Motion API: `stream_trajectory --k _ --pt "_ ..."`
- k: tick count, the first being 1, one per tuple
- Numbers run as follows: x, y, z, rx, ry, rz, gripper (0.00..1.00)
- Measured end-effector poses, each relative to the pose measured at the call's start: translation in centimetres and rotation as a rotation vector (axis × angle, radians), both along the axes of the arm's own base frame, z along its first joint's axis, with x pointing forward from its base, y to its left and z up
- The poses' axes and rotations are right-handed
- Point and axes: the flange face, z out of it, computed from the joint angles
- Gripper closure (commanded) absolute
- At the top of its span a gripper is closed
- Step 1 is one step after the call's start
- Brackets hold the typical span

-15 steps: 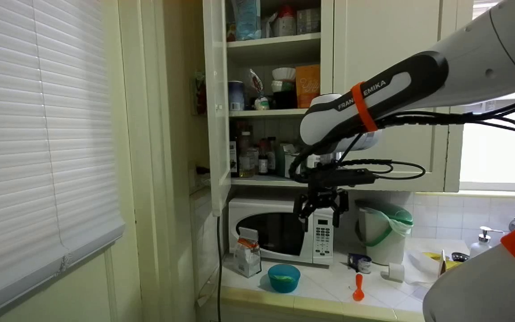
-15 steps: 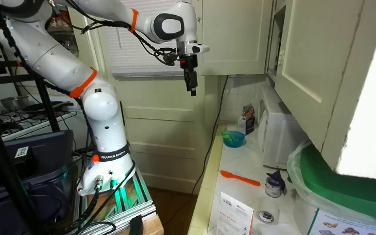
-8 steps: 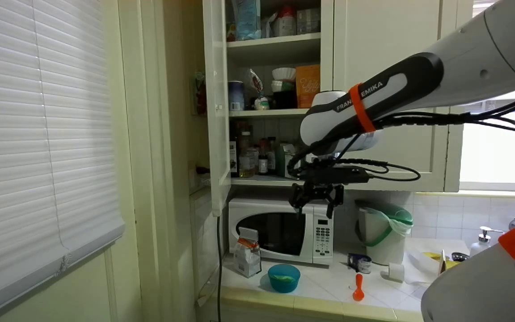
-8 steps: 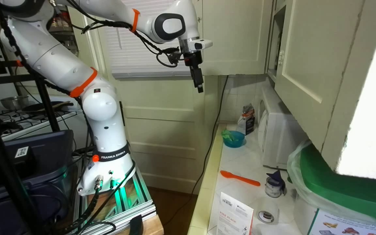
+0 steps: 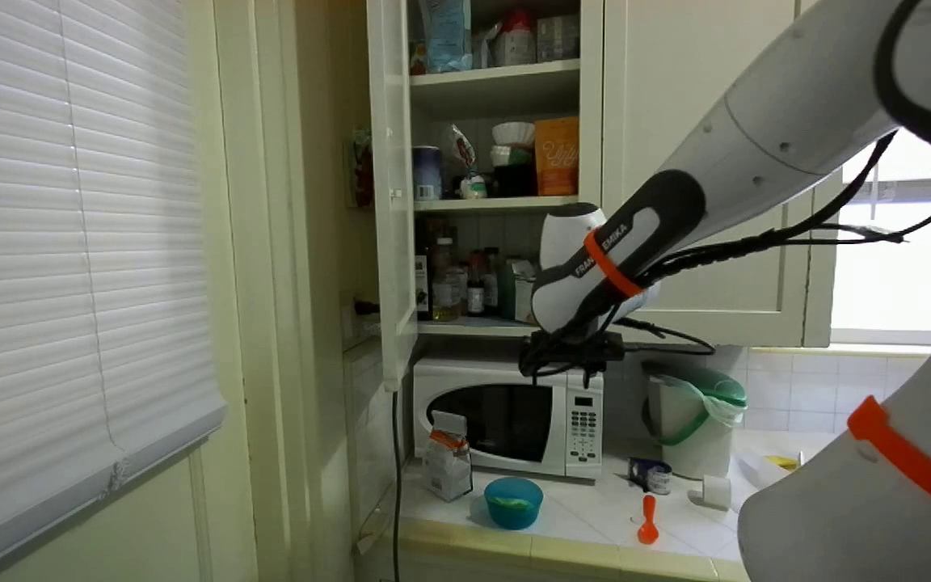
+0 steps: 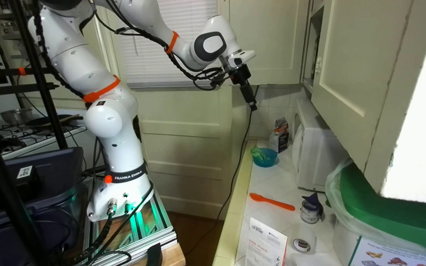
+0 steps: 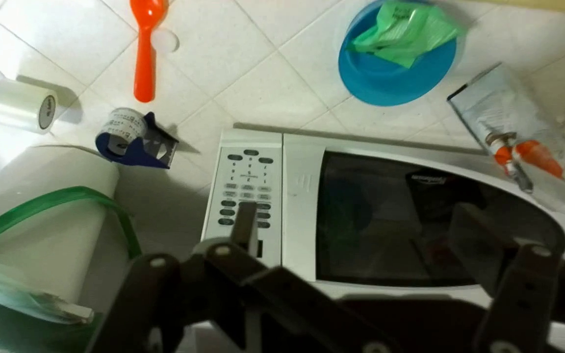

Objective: Open the microwave door

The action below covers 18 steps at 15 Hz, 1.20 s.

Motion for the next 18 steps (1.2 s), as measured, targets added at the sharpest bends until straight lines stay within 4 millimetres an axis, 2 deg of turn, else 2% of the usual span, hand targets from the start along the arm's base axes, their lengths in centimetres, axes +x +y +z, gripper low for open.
stream_trajectory --k 4,8,13,18 --pt "2.9 -2.5 -3.2 -0.099 -0.028 -0.108 0.00" --pt "5.9 -4.4 -5.3 -0.079 -0.035 -0.172 0.00" --pt "6.8 -4.6 -5.5 -0.066 -0.038 -0.179 0.00" --pt "8.1 -5.8 -6.2 -0.047 -0.042 -0.210 0.00"
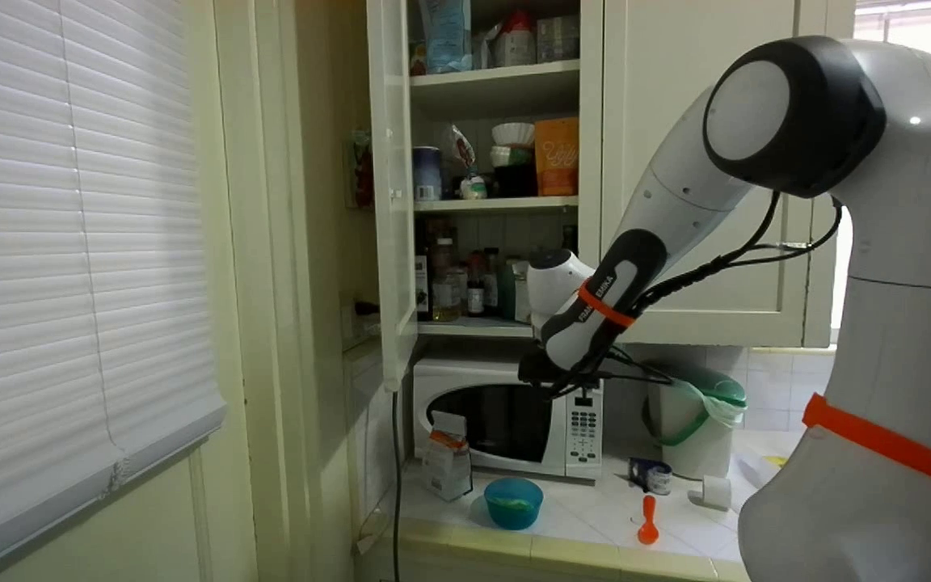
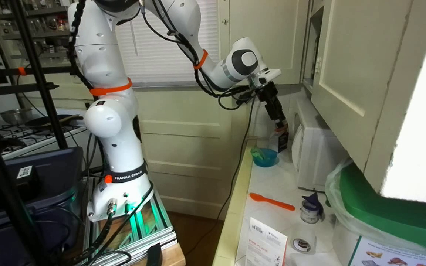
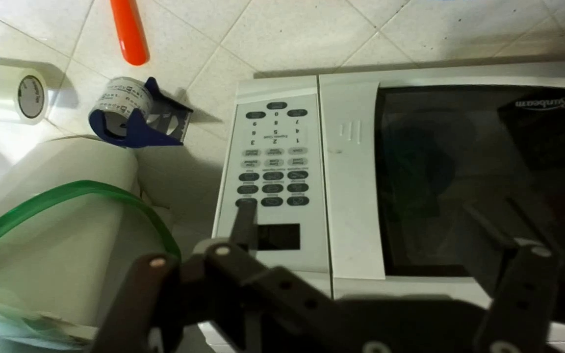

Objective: Open the microwave door

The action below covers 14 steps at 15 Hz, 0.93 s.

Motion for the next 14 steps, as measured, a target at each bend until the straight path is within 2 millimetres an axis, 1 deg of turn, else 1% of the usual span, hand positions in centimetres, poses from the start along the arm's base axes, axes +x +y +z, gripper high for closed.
stream_trajectory --k 6,7,8,9,11,12,13,14 --pt "2.5 -1.3 -2.0 -0.024 -0.006 -0.025 0.00" --pt "3.0 -1.4 -2.4 -0.030 -0.007 -0.028 0.04" --pt "3.4 -1.4 -2.8 -0.035 -0.007 -0.029 0.11" --pt "3.7 -1.4 -3.2 -0.038 -0.006 -0.030 0.16" --pt "4.4 -1.4 -3.9 -0.047 -0.004 -0.028 0.23" --pt "4.7 -1.3 -4.2 -0.051 -0.005 -0.027 0.28" --pt "5.0 -1.3 -4.6 -0.053 -0.005 -0.029 0.28" --pt "5.3 -1.4 -4.9 -0.056 -0.003 -0.029 0.34"
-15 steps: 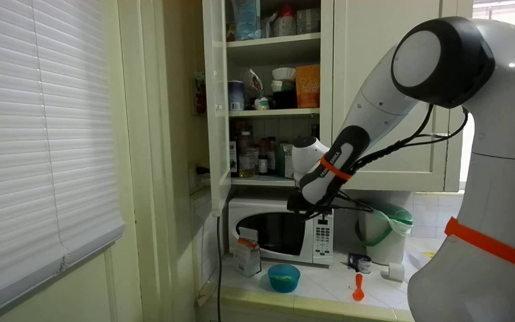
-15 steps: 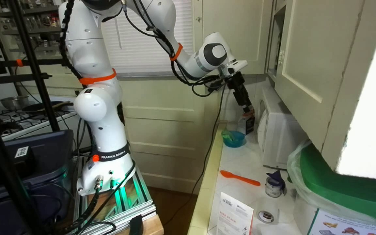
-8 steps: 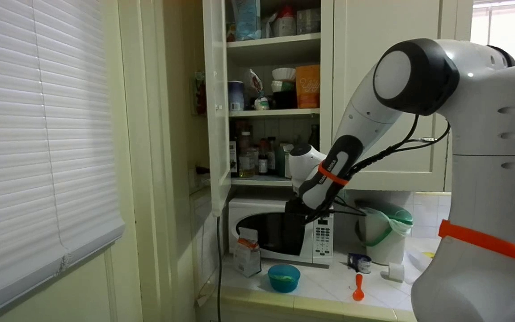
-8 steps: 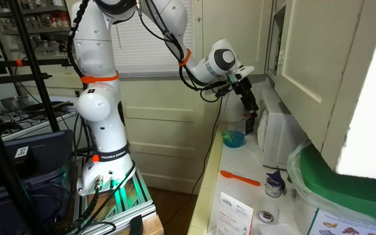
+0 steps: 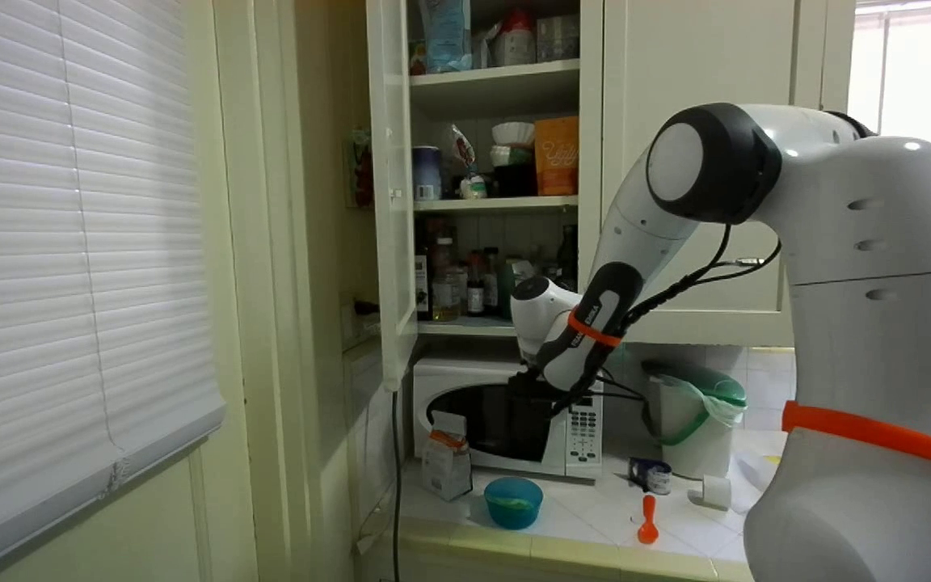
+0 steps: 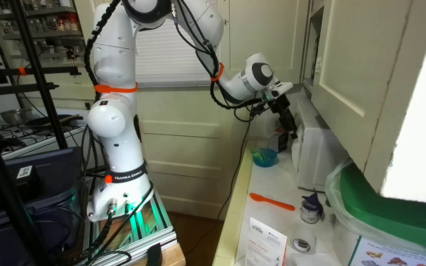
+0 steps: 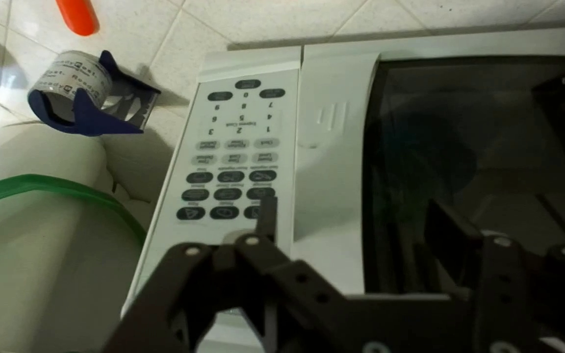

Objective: Open the microwave door

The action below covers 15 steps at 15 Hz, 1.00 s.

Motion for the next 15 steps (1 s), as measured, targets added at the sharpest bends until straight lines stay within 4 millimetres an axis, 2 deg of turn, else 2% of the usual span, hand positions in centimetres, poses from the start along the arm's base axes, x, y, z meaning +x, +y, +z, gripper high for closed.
stream_trajectory --k 1,3,5,9,15 --pt "0.25 -0.09 -0.27 -0.003 0.000 -0.002 0.30" --pt "0.54 -0.15 -0.75 -0.006 0.003 -0.002 0.35" --pt "0.67 -0.07 -0.94 -0.011 0.002 0.000 0.57" --pt "0.29 -0.36 -1.09 -0.041 0.028 -0.008 0.84" --pt "0.22 -0.10 -1.13 -0.063 0.047 -0.006 0.85"
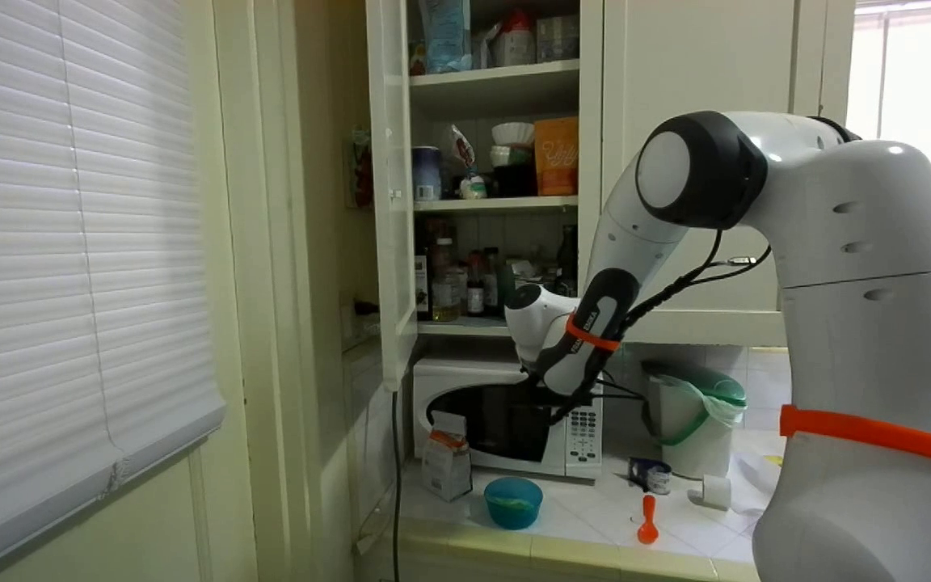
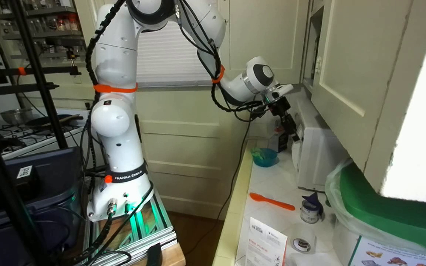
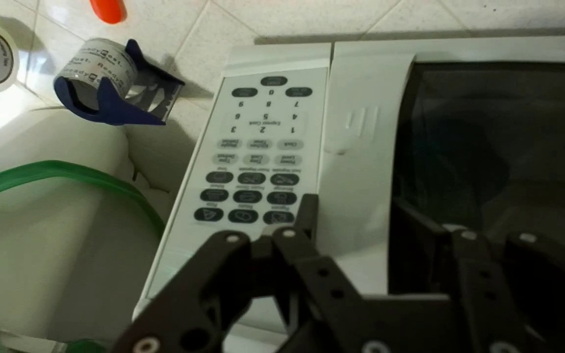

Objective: Open the microwave door

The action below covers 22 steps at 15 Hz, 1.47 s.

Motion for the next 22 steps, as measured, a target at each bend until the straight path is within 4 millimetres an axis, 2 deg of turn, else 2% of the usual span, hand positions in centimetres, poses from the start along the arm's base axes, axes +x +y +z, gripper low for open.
stream_trajectory --k 22 --pt "1.0 0.3 1.1 0.115 0.121 -0.032 0.85"
